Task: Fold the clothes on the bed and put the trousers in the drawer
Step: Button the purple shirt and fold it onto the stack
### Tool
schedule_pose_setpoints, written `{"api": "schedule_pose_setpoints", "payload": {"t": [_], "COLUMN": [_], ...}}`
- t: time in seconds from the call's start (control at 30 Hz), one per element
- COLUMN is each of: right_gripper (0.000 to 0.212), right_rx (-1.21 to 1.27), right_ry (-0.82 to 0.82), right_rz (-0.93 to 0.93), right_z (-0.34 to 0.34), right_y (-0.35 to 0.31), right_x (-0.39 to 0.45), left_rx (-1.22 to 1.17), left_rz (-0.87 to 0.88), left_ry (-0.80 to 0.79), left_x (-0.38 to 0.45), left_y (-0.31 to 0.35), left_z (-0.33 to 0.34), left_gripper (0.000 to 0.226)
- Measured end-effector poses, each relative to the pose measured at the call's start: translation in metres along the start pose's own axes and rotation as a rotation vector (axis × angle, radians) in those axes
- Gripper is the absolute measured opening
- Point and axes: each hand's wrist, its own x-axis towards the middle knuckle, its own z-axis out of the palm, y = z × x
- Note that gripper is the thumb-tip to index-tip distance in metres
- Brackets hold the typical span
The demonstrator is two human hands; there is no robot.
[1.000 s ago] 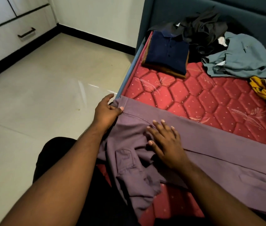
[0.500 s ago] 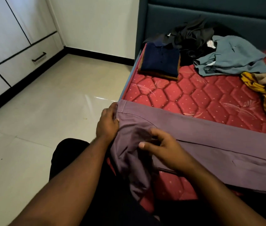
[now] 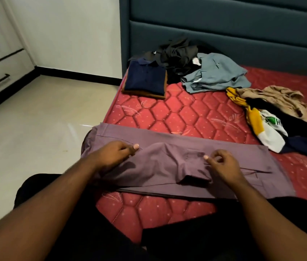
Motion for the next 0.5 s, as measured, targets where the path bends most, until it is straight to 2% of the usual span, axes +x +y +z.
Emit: {"api": "schedule_pose_setpoints", "payload": {"t": [0.03,0.07,0.1,0.13,0.17,0.2,0.23,0.3,0.33,0.4,0.5], "right_gripper": [0.025,0.023,0.037,0.062,0.086,0.101,0.107,0.1,0.084,0.048,0.048], "right_rx": [0.01,0.02,-0.022,-0.123,-0.265,-0.413,-0.54,-0.648,-0.675,-0.633,-0.338], "right_ry": [-0.063,-0.144,-0.214,-0.283,-0.355,-0.425,-0.481,-0.492,-0.448,-0.305,-0.163], "right_rz": [-0.089,-0.155,-0.223,-0.272,-0.298,-0.329,-0.367,-0.475,-0.543,-0.636,-0.53], "right_z": [0.005,0.011,0.016,0.019,0.023,0.026,0.028,0.033,0.036,0.04,0.027], "right_y": [-0.009,-0.011,-0.011,-0.011,-0.01,-0.008,-0.007,-0.015,-0.019,-0.026,-0.042], "right_x": [-0.001,-0.002,-0.002,-0.003,-0.007,-0.009,-0.011,-0.017,-0.02,-0.023,-0.024], "left_rx": [0.034,0.071,0.096,0.126,0.192,0.305,0.447,0.697,0.79,0.919,0.882], "left_rz": [-0.004,-0.001,0.004,0.012,0.045,0.118,0.219,0.424,0.472,0.427,0.224], "left_ry": [-0.094,-0.174,-0.216,-0.214,-0.149,-0.033,0.104,0.298,0.316,0.235,0.017], "left_x": [0.001,0.003,0.003,0.003,0.0,-0.004,-0.01,-0.021,-0.026,-0.032,-0.031], "left_y": [0.001,0.002,0.002,0.003,0.003,0.001,-0.001,-0.007,-0.012,-0.015,-0.013], "left_z": [-0.001,-0.002,0.0,0.002,0.008,0.016,0.026,0.044,0.052,0.059,0.051], "left_gripper": [0.066,0.074,0.082,0.088,0.091,0.088,0.08,0.061,0.058,0.058,0.048]}}
